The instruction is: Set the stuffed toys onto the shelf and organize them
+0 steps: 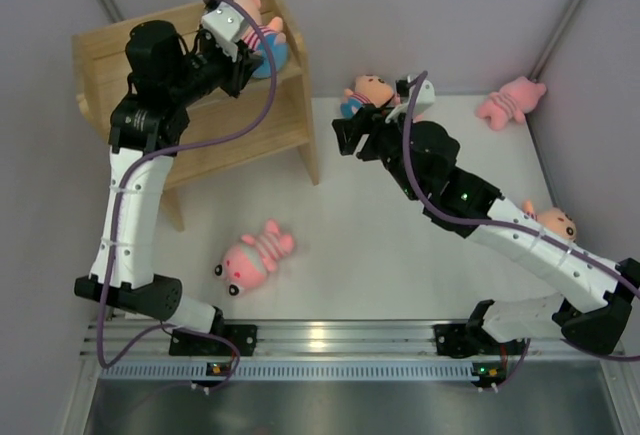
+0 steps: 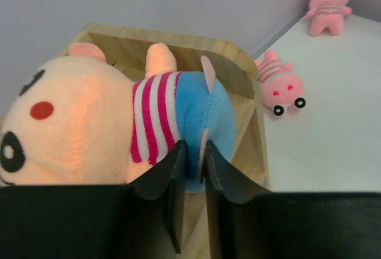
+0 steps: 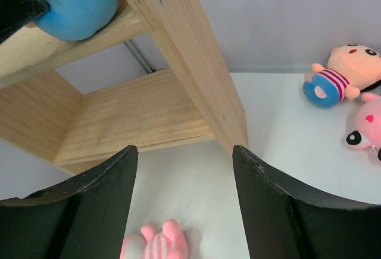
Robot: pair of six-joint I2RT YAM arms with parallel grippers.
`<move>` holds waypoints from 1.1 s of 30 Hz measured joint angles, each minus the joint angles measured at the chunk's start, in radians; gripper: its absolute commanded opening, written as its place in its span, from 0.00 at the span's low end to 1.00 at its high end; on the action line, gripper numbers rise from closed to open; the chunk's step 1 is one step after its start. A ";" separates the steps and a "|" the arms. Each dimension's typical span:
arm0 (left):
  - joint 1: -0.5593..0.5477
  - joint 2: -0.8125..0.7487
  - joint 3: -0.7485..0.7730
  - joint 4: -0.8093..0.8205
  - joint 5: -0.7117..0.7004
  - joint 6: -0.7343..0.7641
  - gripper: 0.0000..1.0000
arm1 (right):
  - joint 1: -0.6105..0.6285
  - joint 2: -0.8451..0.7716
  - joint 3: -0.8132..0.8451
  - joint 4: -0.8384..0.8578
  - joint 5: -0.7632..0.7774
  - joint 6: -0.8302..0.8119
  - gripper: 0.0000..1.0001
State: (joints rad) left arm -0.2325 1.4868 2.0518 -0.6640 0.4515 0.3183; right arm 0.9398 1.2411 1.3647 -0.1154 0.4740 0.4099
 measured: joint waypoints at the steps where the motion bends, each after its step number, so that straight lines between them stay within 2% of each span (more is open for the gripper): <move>1: 0.000 -0.001 -0.001 0.002 -0.020 0.013 0.15 | -0.003 0.000 -0.004 -0.003 0.002 0.002 0.65; 4: 0.001 -0.030 -0.036 0.014 -0.069 0.047 0.10 | -0.009 0.000 -0.004 -0.005 0.006 0.002 0.65; 7: -0.003 -0.072 -0.085 0.013 -0.108 0.082 0.09 | -0.010 0.000 -0.004 -0.005 0.006 0.003 0.65; 17: 0.033 -0.121 -0.137 0.022 -0.162 0.176 0.15 | -0.035 -0.003 -0.011 -0.006 -0.009 0.003 0.65; 20: 0.064 -0.121 -0.134 0.022 -0.172 0.183 0.24 | -0.057 -0.010 -0.026 -0.012 -0.015 0.005 0.66; 21: 0.072 -0.121 -0.133 0.021 -0.179 0.183 0.38 | -0.064 -0.013 -0.031 -0.013 -0.016 0.005 0.66; 24: 0.089 -0.121 -0.133 0.022 -0.183 0.186 0.63 | -0.076 -0.022 -0.041 -0.019 -0.025 0.006 0.68; 28: 0.094 -0.125 -0.134 0.022 -0.178 0.179 0.77 | -0.097 -0.026 -0.043 -0.029 -0.056 0.018 0.70; 33: 0.094 -0.144 -0.135 0.020 -0.188 0.158 0.85 | -0.198 -0.009 -0.026 -0.082 -0.123 0.058 0.70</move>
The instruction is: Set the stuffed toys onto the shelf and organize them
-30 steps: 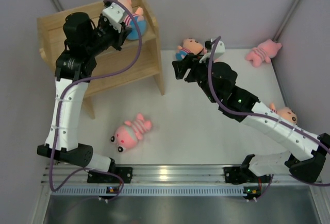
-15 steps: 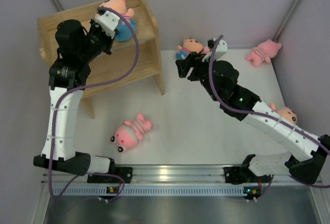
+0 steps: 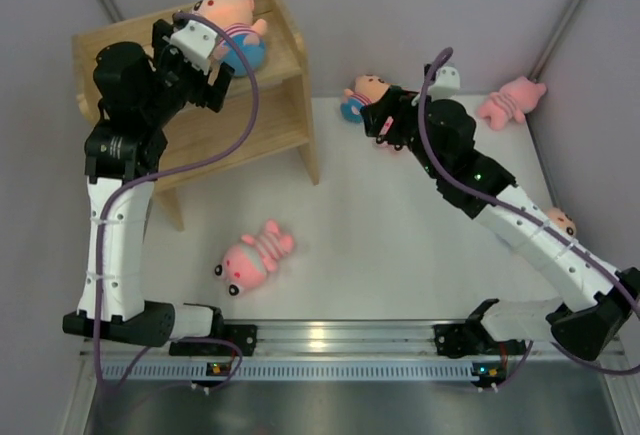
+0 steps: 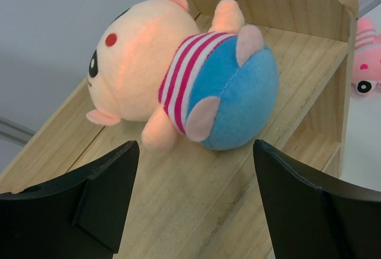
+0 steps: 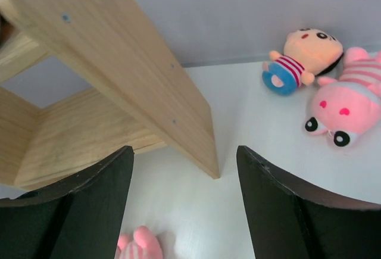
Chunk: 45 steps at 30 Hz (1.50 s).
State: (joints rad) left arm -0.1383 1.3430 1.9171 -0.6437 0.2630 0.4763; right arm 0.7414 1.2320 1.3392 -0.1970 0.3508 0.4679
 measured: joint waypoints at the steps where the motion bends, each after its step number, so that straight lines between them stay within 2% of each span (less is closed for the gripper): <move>1: 0.000 -0.008 -0.001 -0.003 -0.007 -0.007 0.85 | -0.029 0.010 0.011 -0.008 -0.011 0.011 0.70; 6: 0.000 -0.085 -0.006 -0.044 -0.049 -0.044 0.88 | -0.232 0.112 0.066 -0.010 -0.124 0.092 0.69; 10: 0.000 -0.203 -0.062 -0.119 -0.065 -0.061 0.91 | -0.320 0.280 0.143 -0.003 -0.167 0.131 0.70; 16: 0.000 -0.350 -0.209 -0.262 -0.071 -0.068 0.94 | -0.332 0.626 0.333 0.007 -0.232 0.206 0.70; 23: 0.000 -0.380 -0.240 -0.439 -0.045 -0.066 0.99 | -0.359 1.033 0.648 -0.018 -0.254 0.335 0.71; 26: 0.000 -0.394 -0.258 -0.492 -0.019 -0.062 0.98 | -0.373 1.123 0.724 -0.033 -0.214 0.381 0.71; 31: 0.000 -0.406 -0.263 -0.563 0.040 -0.054 0.99 | -0.392 1.186 0.755 -0.026 -0.132 0.462 0.71; 35: 0.000 -0.405 -0.263 -0.592 0.062 -0.047 0.99 | -0.397 1.278 0.858 -0.019 -0.098 0.505 0.70; 36: 0.000 -0.403 -0.263 -0.597 0.063 -0.043 0.99 | -0.397 1.302 0.881 -0.013 -0.094 0.513 0.68; 39: 0.000 -0.396 -0.263 -0.610 0.067 -0.036 0.99 | -0.397 1.349 0.901 0.013 -0.092 0.534 0.44; 40: 0.000 -0.393 -0.263 -0.613 0.071 -0.035 0.99 | -0.397 1.360 0.901 0.028 -0.097 0.541 0.33; 41: 0.000 -0.389 -0.265 -0.615 0.077 -0.032 0.99 | -0.398 1.370 0.901 0.042 -0.102 0.545 0.13; 42: 0.000 -0.386 -0.266 -0.617 0.082 -0.031 0.99 | -0.398 1.376 0.901 0.055 -0.108 0.545 0.01; 45: 0.000 -0.380 -0.277 -0.622 0.096 -0.024 0.97 | -0.401 1.378 0.898 0.082 -0.118 0.547 0.00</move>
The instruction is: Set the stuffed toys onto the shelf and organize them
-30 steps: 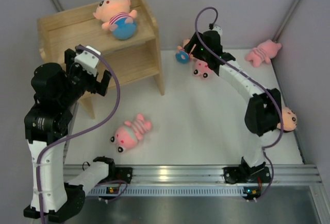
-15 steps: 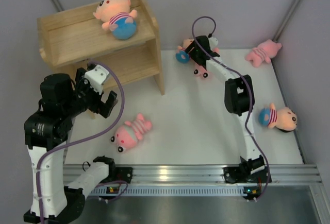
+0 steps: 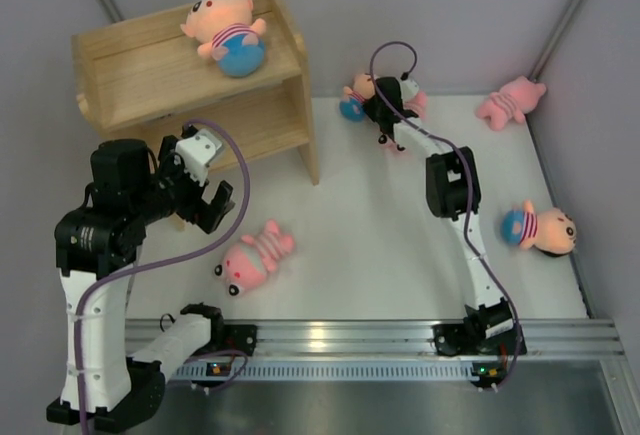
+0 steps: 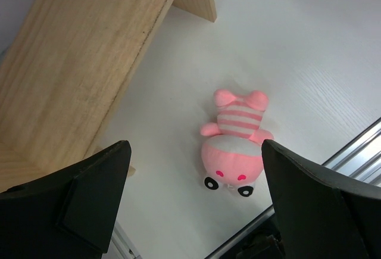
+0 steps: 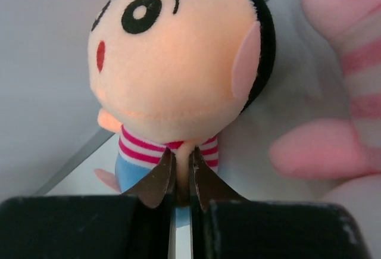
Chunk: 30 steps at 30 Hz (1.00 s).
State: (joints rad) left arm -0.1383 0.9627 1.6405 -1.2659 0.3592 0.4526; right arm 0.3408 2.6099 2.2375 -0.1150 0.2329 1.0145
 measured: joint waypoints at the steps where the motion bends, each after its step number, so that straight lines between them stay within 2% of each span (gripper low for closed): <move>1: 0.000 0.003 -0.003 -0.002 0.004 0.002 0.97 | -0.001 -0.003 -0.013 0.021 -0.008 -0.006 0.00; 4: 0.000 0.003 -0.013 -0.005 0.019 0.010 0.95 | -0.005 -0.066 -0.146 0.086 -0.033 -0.031 0.00; 7: -0.001 0.002 -0.034 -0.006 0.024 0.030 0.94 | -0.008 -0.221 -0.380 0.140 -0.075 -0.061 0.00; 12: -0.010 -0.008 -0.087 -0.015 0.018 0.077 0.96 | -0.007 -0.634 -0.789 0.171 -0.104 -0.119 0.00; 15: -0.015 -0.021 -0.094 -0.023 0.037 0.100 0.99 | -0.001 -0.893 -0.911 0.176 -0.109 -0.165 0.00; 20: -0.019 -0.084 -0.094 -0.023 0.090 0.111 0.99 | 0.053 -1.261 -0.948 0.132 -0.078 -0.263 0.00; 23: -0.019 -0.135 -0.094 -0.023 0.121 0.128 0.99 | 0.152 -1.415 -0.946 0.069 -0.049 -0.311 0.00; 26: -0.019 -0.196 -0.092 -0.025 0.156 0.146 0.99 | 0.279 -1.484 -0.923 -0.013 -0.040 -0.332 0.00; 30: -0.020 -0.242 -0.074 -0.030 0.192 0.149 0.99 | 0.451 -1.488 -0.888 -0.104 -0.041 -0.336 0.00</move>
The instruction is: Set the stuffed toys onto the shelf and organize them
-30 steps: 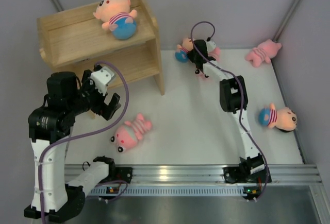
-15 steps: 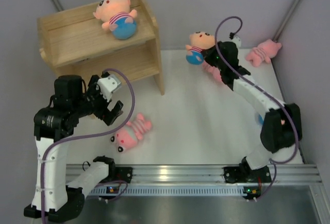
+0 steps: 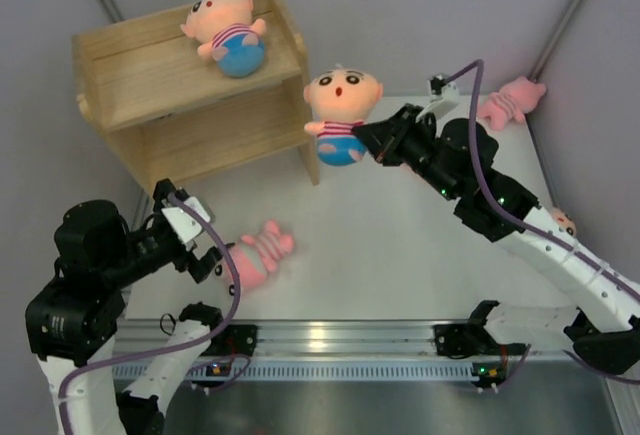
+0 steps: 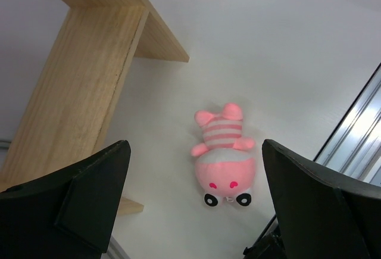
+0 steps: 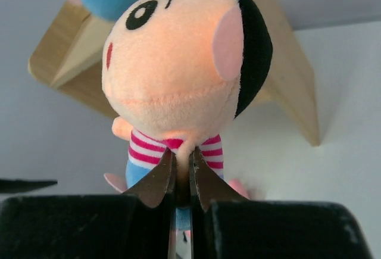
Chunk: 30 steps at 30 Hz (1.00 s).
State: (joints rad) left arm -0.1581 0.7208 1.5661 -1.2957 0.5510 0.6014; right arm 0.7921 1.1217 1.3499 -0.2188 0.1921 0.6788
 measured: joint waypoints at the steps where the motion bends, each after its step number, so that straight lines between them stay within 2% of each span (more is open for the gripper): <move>1: 0.000 -0.010 0.005 0.000 0.010 0.000 0.99 | 0.058 0.002 0.004 -0.026 0.011 -0.001 0.00; 8: 0.001 -0.080 0.048 -0.001 0.062 0.000 0.99 | 0.364 0.061 0.095 -0.097 0.062 -0.010 0.00; 12: 0.004 -0.106 0.061 -0.002 0.127 0.001 0.99 | 0.453 0.120 0.172 -0.092 0.050 -0.010 0.00; 19: 0.022 -0.141 0.066 -0.003 0.231 0.014 0.99 | 0.500 0.199 0.199 -0.028 0.014 0.013 0.00; 30: 0.097 -0.142 0.116 -0.006 0.237 0.144 0.98 | 0.523 0.345 0.285 0.060 -0.090 0.076 0.00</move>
State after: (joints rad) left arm -0.0608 0.5789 1.6821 -1.3022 0.7879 0.7452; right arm 1.3148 1.4666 1.6352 -0.1593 0.1017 0.7547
